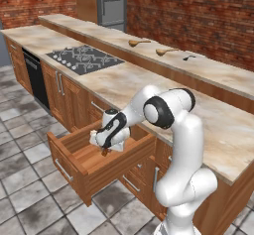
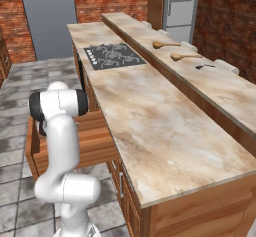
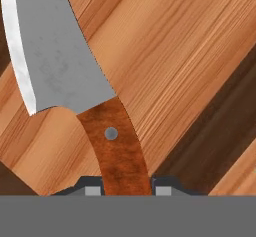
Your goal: Pick up the metallic utensils from the counter and place them in the open drawer. Make sure not to pick up any wooden utensils.
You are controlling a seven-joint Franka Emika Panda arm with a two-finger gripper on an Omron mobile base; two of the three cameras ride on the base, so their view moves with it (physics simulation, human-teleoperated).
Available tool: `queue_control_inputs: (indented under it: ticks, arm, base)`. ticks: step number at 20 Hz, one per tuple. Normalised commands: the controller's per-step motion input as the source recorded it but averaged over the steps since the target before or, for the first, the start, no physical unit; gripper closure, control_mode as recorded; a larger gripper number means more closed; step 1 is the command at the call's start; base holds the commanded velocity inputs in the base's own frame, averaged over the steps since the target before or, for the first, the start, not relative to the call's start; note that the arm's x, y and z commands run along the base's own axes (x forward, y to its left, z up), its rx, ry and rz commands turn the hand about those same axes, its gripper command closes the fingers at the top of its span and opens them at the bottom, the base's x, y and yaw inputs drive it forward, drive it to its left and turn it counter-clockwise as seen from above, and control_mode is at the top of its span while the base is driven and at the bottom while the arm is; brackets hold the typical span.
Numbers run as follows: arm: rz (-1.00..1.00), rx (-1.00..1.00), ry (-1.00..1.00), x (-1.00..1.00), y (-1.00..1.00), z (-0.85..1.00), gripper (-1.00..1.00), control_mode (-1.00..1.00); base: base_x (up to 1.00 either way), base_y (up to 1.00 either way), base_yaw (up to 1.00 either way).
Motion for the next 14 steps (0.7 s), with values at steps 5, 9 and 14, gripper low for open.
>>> queue_control_inputs:
  ticks: [5,9,14]
  arm:
    - [-0.08,0.00,0.01,0.17,0.46,0.01,1.00,-1.00]
    - [-0.06,-0.02,0.09,0.44,0.30,0.26,1.00,-1.00]
    - [-0.05,-0.01,0.09,0.47,0.07,0.01,1.00,-1.00]
  base:
    - [0.00,0.00,0.00]
    - [0.00,0.00,0.00]
    - [0.00,0.00,0.00]
